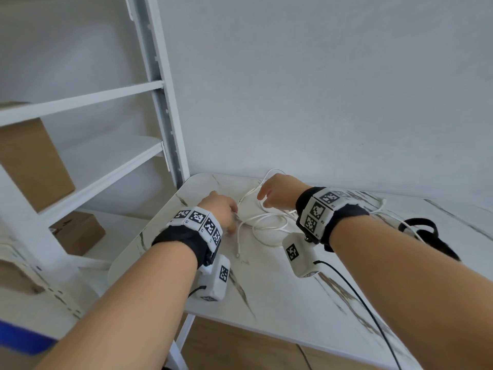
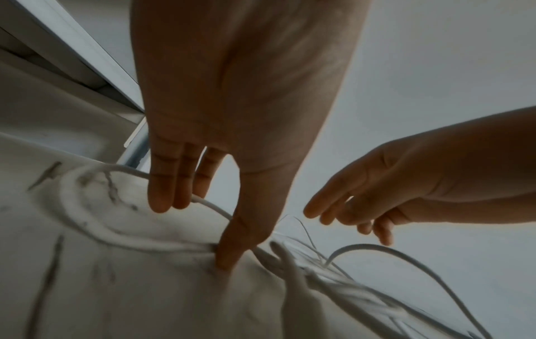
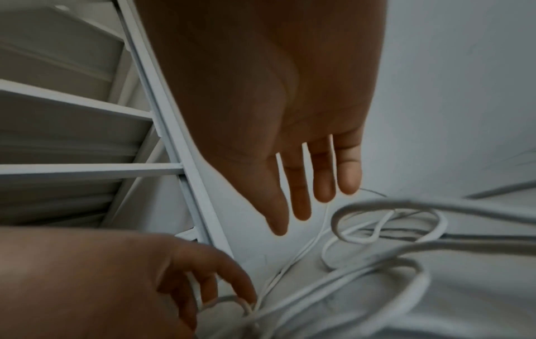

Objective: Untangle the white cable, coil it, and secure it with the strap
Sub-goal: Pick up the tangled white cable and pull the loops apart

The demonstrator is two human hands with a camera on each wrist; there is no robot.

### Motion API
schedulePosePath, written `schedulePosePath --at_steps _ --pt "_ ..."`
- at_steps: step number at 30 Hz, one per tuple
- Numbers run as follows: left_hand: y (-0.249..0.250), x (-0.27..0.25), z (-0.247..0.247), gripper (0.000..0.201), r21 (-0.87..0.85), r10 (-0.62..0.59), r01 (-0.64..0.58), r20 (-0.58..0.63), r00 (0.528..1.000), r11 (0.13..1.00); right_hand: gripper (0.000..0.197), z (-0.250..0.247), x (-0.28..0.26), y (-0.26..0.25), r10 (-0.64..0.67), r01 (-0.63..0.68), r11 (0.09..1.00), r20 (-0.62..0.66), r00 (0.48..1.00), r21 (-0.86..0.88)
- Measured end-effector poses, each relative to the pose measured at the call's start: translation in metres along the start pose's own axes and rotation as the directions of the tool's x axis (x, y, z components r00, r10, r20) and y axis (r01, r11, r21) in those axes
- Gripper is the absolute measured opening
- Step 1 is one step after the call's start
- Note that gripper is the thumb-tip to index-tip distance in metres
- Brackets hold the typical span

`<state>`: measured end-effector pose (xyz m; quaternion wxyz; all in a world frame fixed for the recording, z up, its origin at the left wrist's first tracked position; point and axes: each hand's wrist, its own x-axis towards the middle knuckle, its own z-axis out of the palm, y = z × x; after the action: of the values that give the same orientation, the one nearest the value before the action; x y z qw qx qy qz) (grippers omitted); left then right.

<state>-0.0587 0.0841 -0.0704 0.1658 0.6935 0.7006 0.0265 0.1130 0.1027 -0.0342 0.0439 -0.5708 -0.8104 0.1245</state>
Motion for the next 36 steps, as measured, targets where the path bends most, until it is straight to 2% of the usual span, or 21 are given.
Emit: schedulePosePath --at_steps 3,7,11,16,19,21,24,27,30,32,36 --pt "-0.001 0.001 0.001 0.037 0.016 0.031 -0.03 -0.039 0.999 0.999 0.034 0.012 0.006 -0.004 -0.036 0.035 0.999 0.057 0.998 0.029" --pt "0.0 0.003 0.001 0.018 0.033 0.05 -0.047 -0.097 0.994 0.998 0.035 0.028 0.012 -0.002 -0.033 0.046 0.996 0.164 0.986 -0.078" --pt "0.001 0.003 -0.002 0.01 0.0 0.058 -0.058 -0.148 0.987 0.998 0.023 0.031 0.005 0.001 -0.026 0.035 0.998 0.138 0.99 -0.06" --pt "0.002 0.004 -0.012 0.01 -0.104 0.014 -0.04 -0.234 0.972 0.994 0.008 0.016 0.004 0.011 -0.018 0.018 0.997 -0.008 1.0 0.074" --pt "0.003 0.005 -0.017 0.011 -0.132 -0.051 0.011 -0.3 0.952 0.991 0.012 0.001 -0.003 0.017 0.033 -0.012 0.981 -0.106 0.994 0.195" --pt "0.003 0.006 -0.022 0.013 -0.206 -0.105 0.039 -0.319 0.942 0.978 0.014 -0.011 -0.013 0.018 0.026 0.018 0.964 -0.162 0.987 0.265" --pt "0.001 0.006 -0.031 0.019 -0.336 -0.173 0.051 -0.345 0.922 0.941 0.021 -0.025 -0.026 0.019 -0.01 0.033 0.957 -0.079 0.997 0.288" --pt "0.003 -0.002 -0.04 0.025 -0.452 -0.191 0.012 -0.351 0.917 0.892 0.029 -0.025 -0.034 0.018 0.019 -0.026 0.962 0.028 0.999 0.273" --pt "0.008 -0.01 -0.047 0.016 -0.49 -0.159 -0.045 -0.367 0.917 0.871 0.013 -0.018 -0.036 0.016 0.049 -0.049 0.905 0.011 0.999 0.423" --pt "0.011 -0.014 -0.052 0.014 -0.516 -0.162 -0.056 -0.367 0.916 0.855 0.018 -0.016 -0.035 0.015 0.044 -0.035 0.881 -0.008 0.999 0.472" --pt "0.017 -0.017 -0.056 0.026 -0.633 -0.215 -0.017 -0.287 0.934 0.774 0.017 -0.017 -0.04 0.011 -0.036 0.007 0.908 0.062 0.997 0.42"
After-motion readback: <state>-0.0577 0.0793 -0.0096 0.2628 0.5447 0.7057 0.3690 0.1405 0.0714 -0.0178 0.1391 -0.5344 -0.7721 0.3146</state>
